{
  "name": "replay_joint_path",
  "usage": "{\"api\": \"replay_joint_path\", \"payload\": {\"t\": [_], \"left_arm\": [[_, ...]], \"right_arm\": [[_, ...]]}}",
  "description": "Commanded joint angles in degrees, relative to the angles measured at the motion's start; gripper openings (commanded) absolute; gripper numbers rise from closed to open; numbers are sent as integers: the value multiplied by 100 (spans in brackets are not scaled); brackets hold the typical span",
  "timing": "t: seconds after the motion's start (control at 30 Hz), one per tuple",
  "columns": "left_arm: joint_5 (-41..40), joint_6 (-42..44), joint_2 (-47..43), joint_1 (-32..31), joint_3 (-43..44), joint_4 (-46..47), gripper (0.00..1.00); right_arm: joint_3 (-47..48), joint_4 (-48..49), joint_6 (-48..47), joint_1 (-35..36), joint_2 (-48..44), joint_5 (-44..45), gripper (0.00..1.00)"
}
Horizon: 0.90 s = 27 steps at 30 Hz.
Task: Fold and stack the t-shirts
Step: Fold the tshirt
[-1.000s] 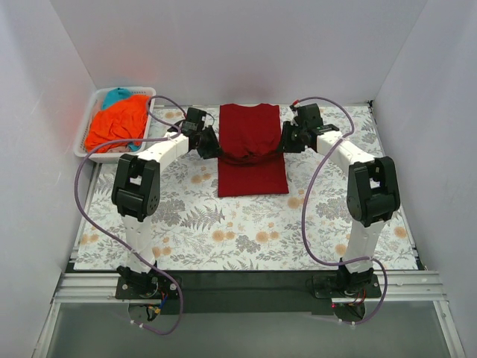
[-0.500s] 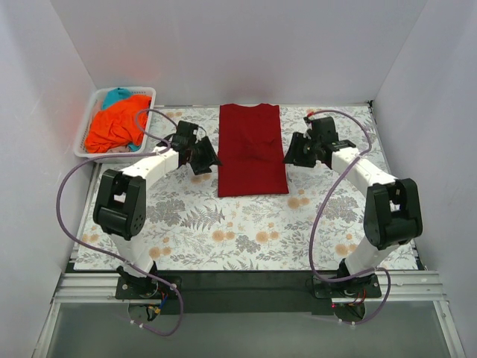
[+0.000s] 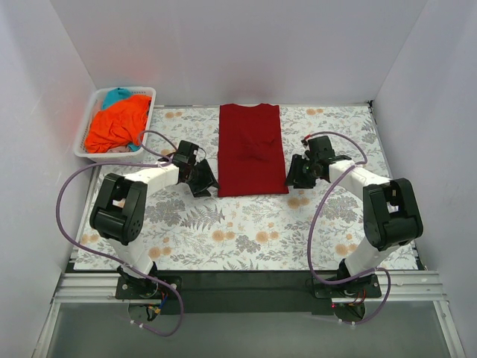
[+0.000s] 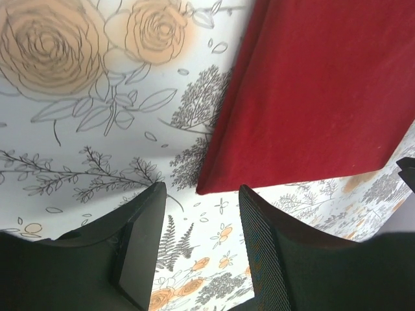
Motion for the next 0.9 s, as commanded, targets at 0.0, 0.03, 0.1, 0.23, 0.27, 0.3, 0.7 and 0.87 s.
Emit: {"api": "replay_joint_path", "payload": {"t": [0.0,0.03,0.1,0.23,0.27,0.3,0.7,0.87], "left_arm": [[101,-132,-229,-90,-106,147,47],[127,-141,-212,-108,-158,191,46],[128,-194,-142,-196,-203,296,44],[92,-291,-10,-267,-325,437,41],[84,-299,-1,-284,-361,464,40],[58,-317,34,-284,-370,490,39],[31,-291,122,-284,-203,543,6],[31,-212,-105,-284,43,359,0]], "right_arm": [[-160,243,57,71,79,-159,50],[-238,278,75,80,88,-159,50],[-300,375,93,80,97,-186,51],[-353,454,128,115,185,-203,50],[-345,463,128,132,202,-212,50],[-345,463,145,141,229,-238,50],[-283,542,181,185,308,-282,8],[-213,533,242,185,62,-309,1]]}}
